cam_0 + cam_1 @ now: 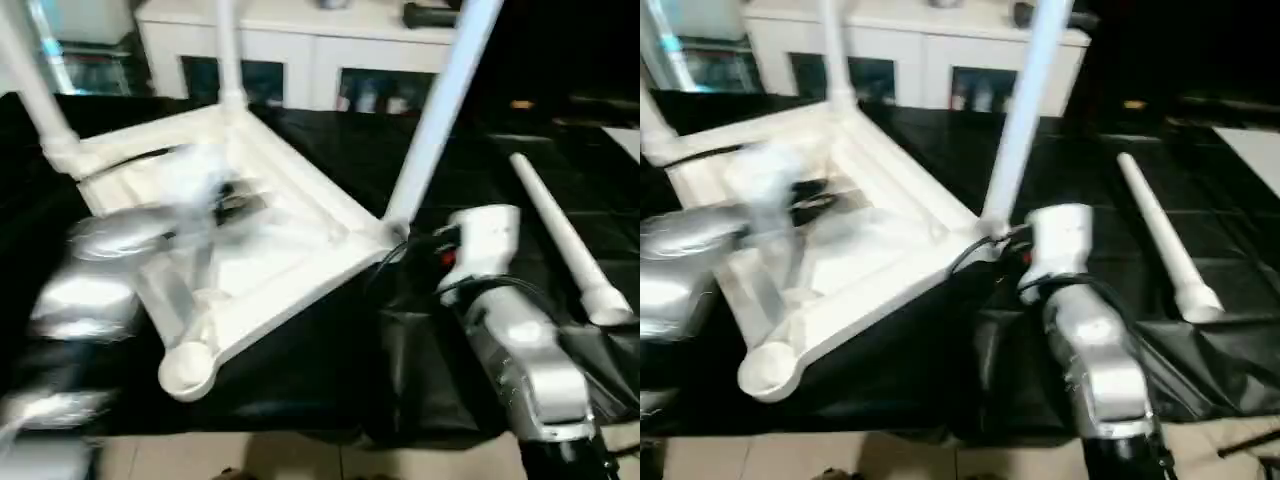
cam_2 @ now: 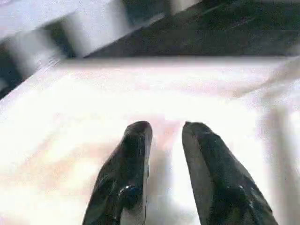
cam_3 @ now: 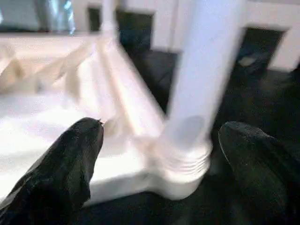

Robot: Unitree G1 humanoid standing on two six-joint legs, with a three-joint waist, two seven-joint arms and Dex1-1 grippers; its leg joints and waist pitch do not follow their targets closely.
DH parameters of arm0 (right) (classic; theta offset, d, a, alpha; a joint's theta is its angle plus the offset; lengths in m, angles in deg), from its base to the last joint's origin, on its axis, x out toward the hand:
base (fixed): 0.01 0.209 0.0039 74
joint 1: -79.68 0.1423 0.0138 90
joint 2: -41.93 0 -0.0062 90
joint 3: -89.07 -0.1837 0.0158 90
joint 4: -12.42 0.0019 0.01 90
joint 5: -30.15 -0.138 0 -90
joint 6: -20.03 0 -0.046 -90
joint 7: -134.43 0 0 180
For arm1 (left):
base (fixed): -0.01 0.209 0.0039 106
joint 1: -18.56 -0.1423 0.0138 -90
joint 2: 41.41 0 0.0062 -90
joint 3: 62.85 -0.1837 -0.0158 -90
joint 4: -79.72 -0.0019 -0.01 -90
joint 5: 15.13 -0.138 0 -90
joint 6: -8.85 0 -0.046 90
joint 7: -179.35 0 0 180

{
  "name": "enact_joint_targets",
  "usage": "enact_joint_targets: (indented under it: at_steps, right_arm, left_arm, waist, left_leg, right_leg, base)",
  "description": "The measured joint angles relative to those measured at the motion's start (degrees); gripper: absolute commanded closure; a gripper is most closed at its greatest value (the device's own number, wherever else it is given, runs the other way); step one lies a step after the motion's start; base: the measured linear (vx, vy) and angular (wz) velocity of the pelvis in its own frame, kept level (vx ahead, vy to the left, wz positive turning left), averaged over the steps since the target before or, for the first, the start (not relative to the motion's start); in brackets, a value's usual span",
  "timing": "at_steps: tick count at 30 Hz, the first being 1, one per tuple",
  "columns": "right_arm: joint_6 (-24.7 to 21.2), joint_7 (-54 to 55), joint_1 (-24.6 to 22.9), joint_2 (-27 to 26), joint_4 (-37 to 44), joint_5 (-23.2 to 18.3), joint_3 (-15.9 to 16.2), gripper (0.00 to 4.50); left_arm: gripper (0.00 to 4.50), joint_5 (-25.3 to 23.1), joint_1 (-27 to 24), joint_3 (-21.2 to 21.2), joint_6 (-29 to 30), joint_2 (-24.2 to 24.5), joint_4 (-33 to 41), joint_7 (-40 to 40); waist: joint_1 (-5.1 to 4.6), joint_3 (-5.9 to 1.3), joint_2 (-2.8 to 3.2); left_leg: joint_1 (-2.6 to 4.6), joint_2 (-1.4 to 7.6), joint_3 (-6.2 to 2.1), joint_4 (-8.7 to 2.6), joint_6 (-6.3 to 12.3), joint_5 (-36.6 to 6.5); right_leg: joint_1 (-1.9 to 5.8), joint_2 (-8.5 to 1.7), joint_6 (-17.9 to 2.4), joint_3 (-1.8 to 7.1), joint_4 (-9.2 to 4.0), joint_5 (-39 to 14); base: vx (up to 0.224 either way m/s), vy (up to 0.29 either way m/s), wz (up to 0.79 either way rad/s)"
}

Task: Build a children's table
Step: Rotate table base

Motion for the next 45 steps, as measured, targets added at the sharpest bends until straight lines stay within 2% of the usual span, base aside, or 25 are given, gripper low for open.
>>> enact_joint_targets:
  at_steps: [2,5,7,10,12,14,17,21,25,28,30,34,41,45]
  right_arm:
    - [-0.7,-1.4,-0.1,0.4,0.2,0.0,1.4,0.17]
    - [-1.4,-3.5,-0.2,0.4,1.1,-0.4,3.1,0.17]
    - [-2.6,-5.0,-0.3,0.6,1.4,-1.2,3.7,0.17]
    - [-5.8,-9.0,-1.1,2.2,2.9,-4.8,4.4,0.17]
    - [-10.7,-18.4,-2.7,8.7,7.4,-11.4,6.3,0.17]
    - [-13.3,-23.9,-3.4,11.2,9.7,-14.9,6.4,0.17]
    - [-14.8,-29.5,-4.2,14.5,12.4,-17.7,7.3,0.17]
    - [-15.3,-32.2,-4.4,17.1,12.6,-17.8,7.3,0.17]
    - [-16.2,-33.3,-4.3,19.5,12.5,-17.8,7.3,0.17]
    - [-16.1,-33.2,-4.1,19.7,12.2,-17.3,7.4,0.17]
    - [-15.5,-31.6,-3.6,19.1,10.9,-15.5,7.4,0.17]
    - [-14.5,-27.3,-1.5,17.2,7.5,-12.8,7.2,0.17]
    - [-12.9,-19.5,0.7,16.0,1.7,-9.7,3.3,0.17]
    - [-12.9,-15.5,1.4,14.7,-1.4,-8.1,1.5,0.17]
  left_arm:
    - [3.09,-1.2,-1.3,4.2,-1.2,1.3,-0.6,-5.2]
    - [3.09,-2.4,-2.5,9.9,-1.6,3.0,-1.4,-12.5]
    - [3.09,-3.8,-3.7,10.9,0.5,4.6,-1.4,-15.2]
    - [3.09,-5.4,-5.9,11.1,5.1,5.7,-1.5,-16.7]
    - [3.09,-5.6,-7.0,9.9,8.3,5.7,-1.6,-15.8]
    - [3.09,-5.6,-7.5,9.3,10.2,5.7,-2.5,-14.8]
    - [3.09,-5.6,-8.3,7.0,11.4,6.0,-2.7,-12.8]
    - [3.09,-4.4,-10.8,4.6,12.0,6.7,-2.2,-8.8]
    - [3.09,-0.2,-16.7,-0.4,19.1,8.5,7.5,0.0]
    - [3.09,1.4,-18.4,-3.3,22.3,10.7,12.8,4.1]
    - [3.09,1.9,-19.4,-5.4,23.7,12.6,16.4,6.5]
    - [3.09,3.6,-19.5,-8.7,24.9,11.8,20.5,8.7]
    - [3.09,5.3,-18.0,-12.8,25.5,10.0,25.1,10.9]
    - [3.09,5.2,-14.9,-16.4,26.1,6.2,25.3,10.6]
  waist:
    - [0.46,-0.02,-0.13]
    - [0.63,-0.10,-0.46]
    - [0.64,-0.15,-0.56]
    - [0.91,-0.18,-0.70]
    - [1.65,-0.16,-0.74]
    - [1.81,-0.18,-0.96]
    - [1.86,-0.23,-1.07]
    - [1.69,-0.20,-1.02]
    - [1.61,-0.24,-1.27]
    - [1.72,-0.26,-1.28]
    - [1.73,-0.24,-1.24]
    - [1.79,-0.16,-1.11]
    - [1.65,-0.22,-1.19]
    - [1.66,-0.16,-1.10]
  left_leg:
    - [-0.02,-0.01,0.01,0.01,0.00,0.0]
    - [-0.02,-0.01,0.00,0.03,0.00,0.0]
    - [-0.01,-0.03,0.00,0.04,0.00,0.0]
    - [-0.01,-0.03,0.00,0.05,0.00,0.0]
    - [0.06,-0.05,0.00,0.08,0.01,0.0]
    - [0.17,0.00,-0.05,0.08,0.00,0.0]
    - [0.35,0.00,-0.07,0.07,0.00,0.0]
    - [0.53,-0.06,-0.07,0.07,-0.01,0.0]
    - [0.58,-0.04,-0.08,0.07,-0.01,0.0]
    - [0.61,-0.04,-0.09,0.06,-0.02,0.0]
    - [0.63,-0.05,-0.10,0.06,-0.02,0.0]
    - [0.67,-0.17,-0.10,0.07,-0.01,0.0]
    - [0.64,-0.16,-0.09,0.08,-0.02,0.0]
    - [0.57,-0.17,-0.08,0.08,-0.02,0.0]
  right_leg:
    - [0.04,-0.02,0.0,0.00,-0.02,0.0]
    - [0.06,-0.02,0.0,0.00,-0.03,0.0]
    - [0.07,-0.03,0.0,0.02,-0.04,0.0]
    - [0.08,-0.04,0.0,0.02,-0.03,0.0]
    - [0.18,-0.06,0.0,0.02,-0.06,0.0]
    - [0.25,-0.03,0.0,-0.05,-0.01,0.0]
    - [0.38,-0.03,0.2,-0.04,0.01,-0.1]
    - [0.48,-0.06,0.2,0.02,0.01,-0.1]
    - [0.46,-0.06,0.2,-0.01,0.00,-0.1]
    - [0.44,-0.06,0.2,-0.01,0.04,-0.1]
    - [0.44,-0.06,0.2,0.00,0.04,-0.1]
    - [0.38,-0.07,0.2,0.12,-0.01,-0.1]
    - [0.58,-0.07,0.2,0.12,0.04,-0.1]
    - [0.54,-0.07,0.1,0.12,0.06,-0.1]
  base:
    - [0.000,0.000,0.00]
    - [0.000,0.000,0.00]
    - [0.000,0.000,0.00]
    - [0.000,0.000,0.00]
    - [0.000,0.000,0.00]
    - [0.000,0.000,0.00]
    - [0.000,0.000,0.00]
    - [0.000,0.000,0.00]
    - [0.000,0.000,0.00]
    - [0.000,0.000,0.00]
    - [0.000,0.000,0.00]
    - [0.000,0.000,0.00]
    - [0.000,0.000,0.00]
    - [0.000,0.000,0.00]
